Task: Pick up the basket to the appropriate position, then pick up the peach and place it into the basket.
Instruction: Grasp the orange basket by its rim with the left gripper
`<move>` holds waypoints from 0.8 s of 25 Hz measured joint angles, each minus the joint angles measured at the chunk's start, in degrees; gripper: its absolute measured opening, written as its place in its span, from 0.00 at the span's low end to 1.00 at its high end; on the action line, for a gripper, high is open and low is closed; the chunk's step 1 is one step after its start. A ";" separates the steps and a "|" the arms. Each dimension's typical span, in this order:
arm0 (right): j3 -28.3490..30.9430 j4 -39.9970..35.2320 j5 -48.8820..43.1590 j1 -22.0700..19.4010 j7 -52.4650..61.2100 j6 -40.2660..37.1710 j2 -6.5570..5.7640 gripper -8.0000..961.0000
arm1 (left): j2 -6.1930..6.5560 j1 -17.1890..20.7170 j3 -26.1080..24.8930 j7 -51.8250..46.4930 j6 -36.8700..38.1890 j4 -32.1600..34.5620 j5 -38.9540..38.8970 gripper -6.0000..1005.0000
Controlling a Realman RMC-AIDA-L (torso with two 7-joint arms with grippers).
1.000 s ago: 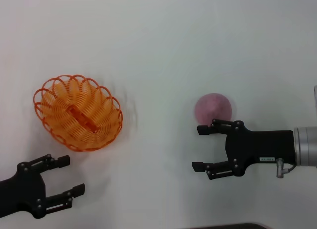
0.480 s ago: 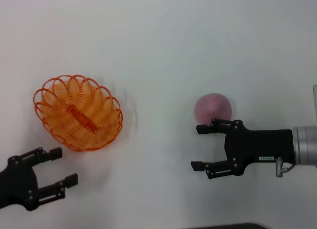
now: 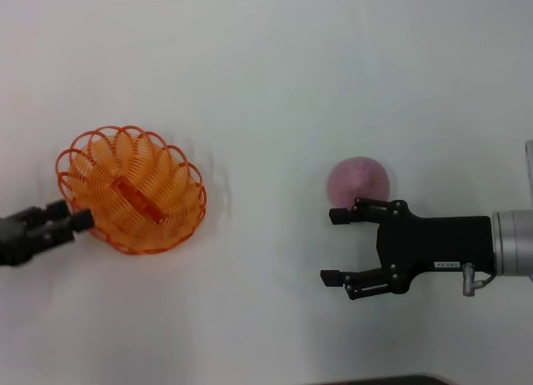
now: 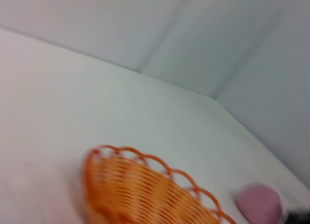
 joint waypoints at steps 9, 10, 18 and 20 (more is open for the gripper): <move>0.00 0.00 0.00 0.06 0.04 -0.27 0.00 0.98 | 1.20 -2.03 -1.64 -7.64 -4.03 0.40 0.39 0.78; 0.00 0.00 0.00 0.06 0.06 -0.27 0.00 0.98 | 1.20 -2.03 -1.64 -7.64 -4.03 0.40 0.39 0.78; 0.00 0.00 0.00 0.33 0.09 -0.35 0.00 0.98 | 2.10 -5.03 1.50 -13.45 -7.87 6.09 2.35 0.78; 0.00 0.00 0.00 0.39 0.09 -0.35 0.00 0.98 | 2.79 -6.61 3.16 -15.24 -8.74 7.34 3.33 0.78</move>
